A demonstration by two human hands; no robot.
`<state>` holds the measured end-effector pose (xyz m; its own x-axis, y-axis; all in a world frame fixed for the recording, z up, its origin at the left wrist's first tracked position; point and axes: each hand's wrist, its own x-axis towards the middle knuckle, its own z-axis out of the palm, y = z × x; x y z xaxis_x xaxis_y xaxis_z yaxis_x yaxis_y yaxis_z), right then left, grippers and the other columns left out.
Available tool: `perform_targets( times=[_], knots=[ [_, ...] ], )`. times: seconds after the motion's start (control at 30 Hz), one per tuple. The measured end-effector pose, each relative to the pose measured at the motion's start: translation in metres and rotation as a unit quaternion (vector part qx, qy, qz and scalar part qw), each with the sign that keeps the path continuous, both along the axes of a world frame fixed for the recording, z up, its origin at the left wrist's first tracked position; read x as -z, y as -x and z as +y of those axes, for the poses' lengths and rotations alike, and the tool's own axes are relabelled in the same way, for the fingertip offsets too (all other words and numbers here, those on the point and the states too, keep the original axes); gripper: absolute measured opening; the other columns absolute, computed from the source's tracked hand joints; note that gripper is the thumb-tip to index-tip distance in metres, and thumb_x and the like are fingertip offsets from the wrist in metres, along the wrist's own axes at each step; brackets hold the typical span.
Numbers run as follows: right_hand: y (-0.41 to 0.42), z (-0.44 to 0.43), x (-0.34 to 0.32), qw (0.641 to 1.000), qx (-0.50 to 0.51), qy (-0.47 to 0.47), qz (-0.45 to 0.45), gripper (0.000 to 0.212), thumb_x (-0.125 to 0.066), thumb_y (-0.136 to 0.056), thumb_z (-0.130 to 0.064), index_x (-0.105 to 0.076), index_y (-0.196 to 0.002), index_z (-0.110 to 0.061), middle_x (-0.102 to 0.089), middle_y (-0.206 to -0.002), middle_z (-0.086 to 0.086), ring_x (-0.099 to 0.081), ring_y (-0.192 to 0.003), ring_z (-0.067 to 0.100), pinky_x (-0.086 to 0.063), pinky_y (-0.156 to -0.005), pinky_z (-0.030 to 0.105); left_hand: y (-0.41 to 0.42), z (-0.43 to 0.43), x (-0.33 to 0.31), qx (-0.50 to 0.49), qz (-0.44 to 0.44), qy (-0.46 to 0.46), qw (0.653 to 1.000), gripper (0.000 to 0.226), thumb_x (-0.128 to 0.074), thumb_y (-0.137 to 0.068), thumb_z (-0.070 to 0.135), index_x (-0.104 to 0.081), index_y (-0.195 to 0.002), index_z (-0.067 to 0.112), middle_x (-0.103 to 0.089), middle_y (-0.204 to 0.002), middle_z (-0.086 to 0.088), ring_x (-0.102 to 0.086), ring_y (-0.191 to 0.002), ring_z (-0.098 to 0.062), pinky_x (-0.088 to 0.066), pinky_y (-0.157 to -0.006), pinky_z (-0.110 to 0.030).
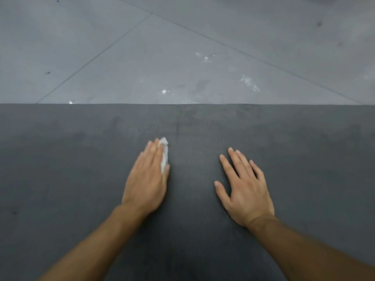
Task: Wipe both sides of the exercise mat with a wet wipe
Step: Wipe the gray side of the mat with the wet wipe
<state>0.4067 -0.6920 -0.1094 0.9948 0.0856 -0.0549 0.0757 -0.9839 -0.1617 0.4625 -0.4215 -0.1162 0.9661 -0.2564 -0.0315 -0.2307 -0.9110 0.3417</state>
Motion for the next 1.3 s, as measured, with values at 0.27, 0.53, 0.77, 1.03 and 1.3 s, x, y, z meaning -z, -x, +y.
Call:
perform_targets(
  times=[0.27,0.53,0.77,1.03,1.3],
  knots=[
    [0.0,0.0,0.0,1.0,0.004,-0.006,-0.009,0.07,-0.035,-0.101,-0.057,-0.031,-0.163,-0.023,-0.018,-0.172,0.001,-0.014,-0.159,0.017,-0.022,-0.126,0.048,-0.064,-0.036,-0.009,0.042,0.011,-0.019,0.999,0.062,-0.019,-0.109,0.039,-0.014,-0.165,0.012,-0.004,-0.174,-0.002,0.001,-0.16,-0.017,0.0,-0.129,-0.033],
    [-0.001,0.001,0.0,1.0,0.001,0.005,0.0,0.072,-0.033,-0.101,-0.058,-0.028,-0.164,-0.023,-0.015,-0.173,0.001,-0.012,-0.16,0.017,-0.022,-0.126,0.048,-0.033,-0.042,-0.005,0.225,-0.013,-0.092,0.97,0.065,-0.015,-0.108,0.044,-0.006,-0.165,0.014,0.004,-0.173,0.001,0.009,-0.159,-0.011,-0.004,-0.13,-0.036],
    [-0.001,0.0,0.0,1.0,-0.002,0.008,0.004,0.072,-0.031,-0.102,-0.058,-0.026,-0.164,-0.023,-0.012,-0.174,0.001,-0.009,-0.16,0.017,-0.021,-0.127,0.048,-0.084,0.009,-0.005,0.103,-0.01,-0.062,0.993,0.06,-0.011,-0.108,0.035,-0.01,-0.166,0.019,-0.012,-0.173,0.001,-0.01,-0.16,-0.02,-0.016,-0.129,-0.044],
    [-0.002,0.0,0.0,1.0,-0.002,0.004,0.006,0.071,-0.03,-0.102,-0.059,-0.025,-0.164,-0.024,-0.012,-0.174,0.0,-0.008,-0.16,0.016,-0.019,-0.127,0.048,-0.087,0.023,-0.011,-0.001,0.033,-0.084,0.996,0.062,-0.013,-0.106,0.051,-0.015,-0.165,0.035,-0.009,-0.173,-0.008,-0.005,-0.16,-0.027,-0.007,-0.128,-0.046],
    [-0.003,-0.001,-0.001,1.0,-0.002,0.015,0.018,0.072,-0.027,-0.102,-0.06,-0.023,-0.165,-0.026,-0.01,-0.174,-0.001,-0.006,-0.16,0.015,-0.018,-0.128,0.046,-0.028,-0.008,-0.011,0.181,0.011,-0.121,0.976,0.063,-0.011,-0.107,0.049,0.0,-0.166,0.032,0.004,-0.174,0.006,0.008,-0.16,-0.017,0.003,-0.129,-0.039]
  ],
)
